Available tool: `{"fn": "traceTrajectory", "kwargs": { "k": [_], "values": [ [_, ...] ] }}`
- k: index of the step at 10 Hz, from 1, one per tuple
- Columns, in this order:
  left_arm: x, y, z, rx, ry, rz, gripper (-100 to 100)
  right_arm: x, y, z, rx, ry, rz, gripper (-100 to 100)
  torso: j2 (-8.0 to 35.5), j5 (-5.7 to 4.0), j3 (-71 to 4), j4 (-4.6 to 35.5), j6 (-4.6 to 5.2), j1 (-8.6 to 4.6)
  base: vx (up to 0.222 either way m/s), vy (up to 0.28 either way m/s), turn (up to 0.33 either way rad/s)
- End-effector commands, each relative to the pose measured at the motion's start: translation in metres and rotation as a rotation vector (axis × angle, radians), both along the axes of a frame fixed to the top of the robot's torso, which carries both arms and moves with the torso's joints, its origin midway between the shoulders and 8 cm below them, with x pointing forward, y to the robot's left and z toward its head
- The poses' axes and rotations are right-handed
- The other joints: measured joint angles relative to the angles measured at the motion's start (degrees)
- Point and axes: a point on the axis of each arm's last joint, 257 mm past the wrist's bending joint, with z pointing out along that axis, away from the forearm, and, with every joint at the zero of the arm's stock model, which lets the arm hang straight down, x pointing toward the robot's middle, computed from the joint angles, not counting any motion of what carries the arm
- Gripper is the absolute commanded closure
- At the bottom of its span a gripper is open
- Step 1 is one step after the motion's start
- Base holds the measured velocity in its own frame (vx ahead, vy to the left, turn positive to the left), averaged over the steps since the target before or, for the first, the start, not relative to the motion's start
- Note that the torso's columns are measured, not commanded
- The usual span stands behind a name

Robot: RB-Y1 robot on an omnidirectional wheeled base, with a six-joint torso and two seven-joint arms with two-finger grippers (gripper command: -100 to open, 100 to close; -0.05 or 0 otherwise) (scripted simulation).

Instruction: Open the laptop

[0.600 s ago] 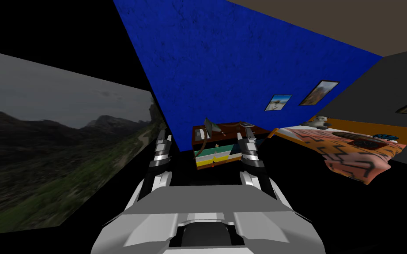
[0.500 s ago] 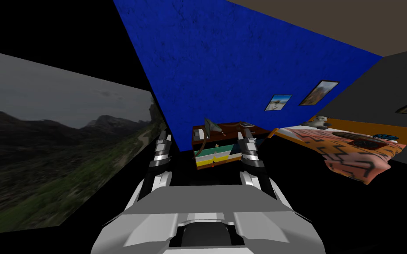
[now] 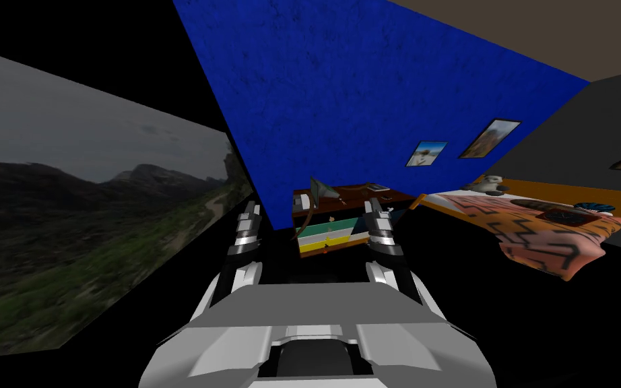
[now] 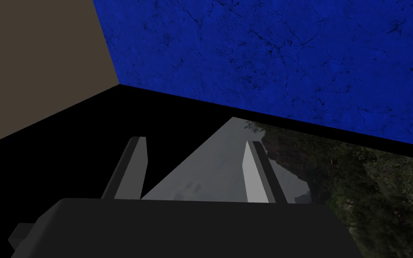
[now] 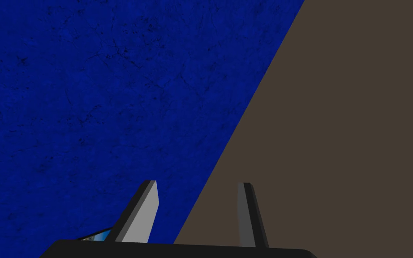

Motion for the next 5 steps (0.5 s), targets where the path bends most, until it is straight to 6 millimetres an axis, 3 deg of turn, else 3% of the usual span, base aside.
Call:
{"fn": "traceTrajectory", "kwargs": {
  "k": [1, 3, 4, 5],
  "values": [
    [0.0, 0.0, 0.0, 0.0, 0.0, 0.0, 0, 0.0, 0.0, 0.0, 0.0, 0.0, 0.0, 0, 4.2, 0.0, -8.5, 4.2, 0.0, 0.0, 0.0, 0.0, 0.0],
    [0.0, 0.0, 0.0, 0.0, 0.0, 0.0, 0, 0.0, 0.0, 0.0, 0.0, 0.0, 0.0, 0, 12.7, 0.0, -25.4, 12.7, 0.0, 0.0, 0.0, 0.0, 0.0],
    [0.0022, -0.0014, -0.0009, 0.028, 0.013, -0.013, -100, 0.0, 0.0, 0.0, 0.0, 0.0, 0.0, 0, 16.9, 0.0, -33.8, 16.9, 0.0, 0.0, 0.016, -0.016, 0.011],
    [0.0042, -0.0018, -0.0017, 0.048, 0.024, -0.022, -100, 0.0001, 0.0, -0.0002, 0.0, 0.0, 0.0, 0, 18.8, -0.01, -37.8, 18.8, 0.0, -0.03, 0.023, -0.042, 0.017]
  ]
}}
